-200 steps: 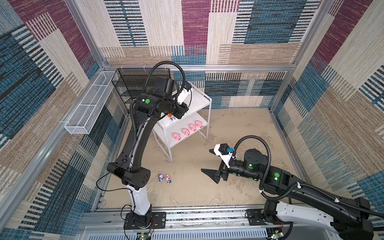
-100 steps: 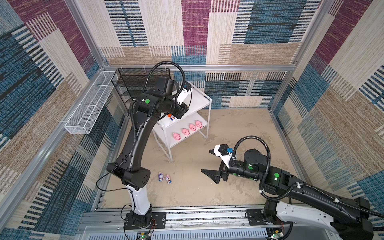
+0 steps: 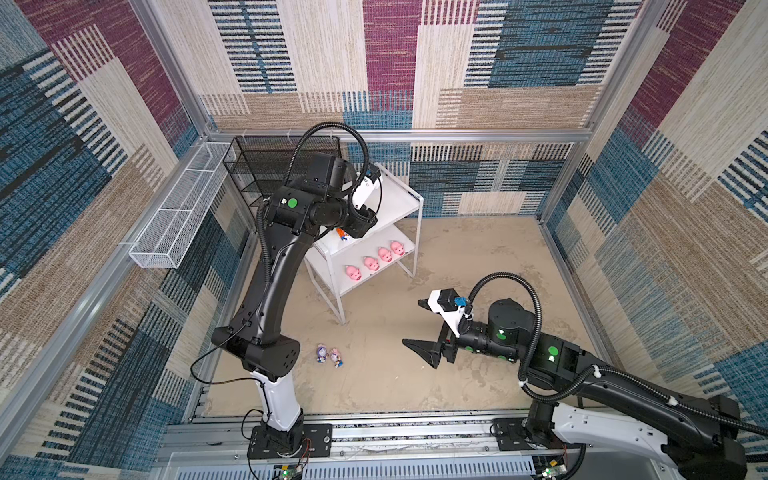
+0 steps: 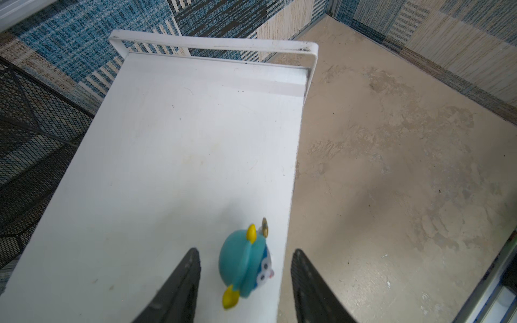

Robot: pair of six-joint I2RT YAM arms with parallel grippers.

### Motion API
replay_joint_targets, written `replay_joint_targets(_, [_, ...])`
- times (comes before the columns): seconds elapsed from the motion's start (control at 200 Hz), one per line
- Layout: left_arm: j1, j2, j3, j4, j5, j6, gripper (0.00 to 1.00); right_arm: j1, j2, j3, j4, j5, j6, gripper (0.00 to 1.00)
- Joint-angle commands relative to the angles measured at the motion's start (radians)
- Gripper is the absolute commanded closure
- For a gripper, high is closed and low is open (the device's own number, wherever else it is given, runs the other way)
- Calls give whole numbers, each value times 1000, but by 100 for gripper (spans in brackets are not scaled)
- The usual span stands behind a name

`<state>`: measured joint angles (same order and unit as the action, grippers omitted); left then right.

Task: Place and organize the plastic toys onto the shelf
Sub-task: 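Open the left gripper to release the teal figurine on the shelf, then raise the left gripper off the shelf while the right gripper moves toward floor figurines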

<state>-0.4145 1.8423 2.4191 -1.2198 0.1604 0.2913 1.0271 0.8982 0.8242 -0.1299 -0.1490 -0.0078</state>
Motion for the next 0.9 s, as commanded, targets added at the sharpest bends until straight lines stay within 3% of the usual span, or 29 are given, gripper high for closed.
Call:
replay_joint_targets(0.0, [2, -11, 6, -8, 4, 12, 46, 1, -5, -2, 35, -13, 3, 0])
replay_joint_targets(0.245, [3, -30, 23, 4, -2, -4, 37, -1, -4, -6, 37, -15, 4, 0])
replay_joint_targets(0.476, [4, -105, 9, -14, -83, -71, 33, 0, 4, -6, 47, -24, 4, 0])
replay_joint_targets(0.892, [7, -414, -410, 43, -148, -147, 32, 0, 29, 6, 52, -49, 3, 0])
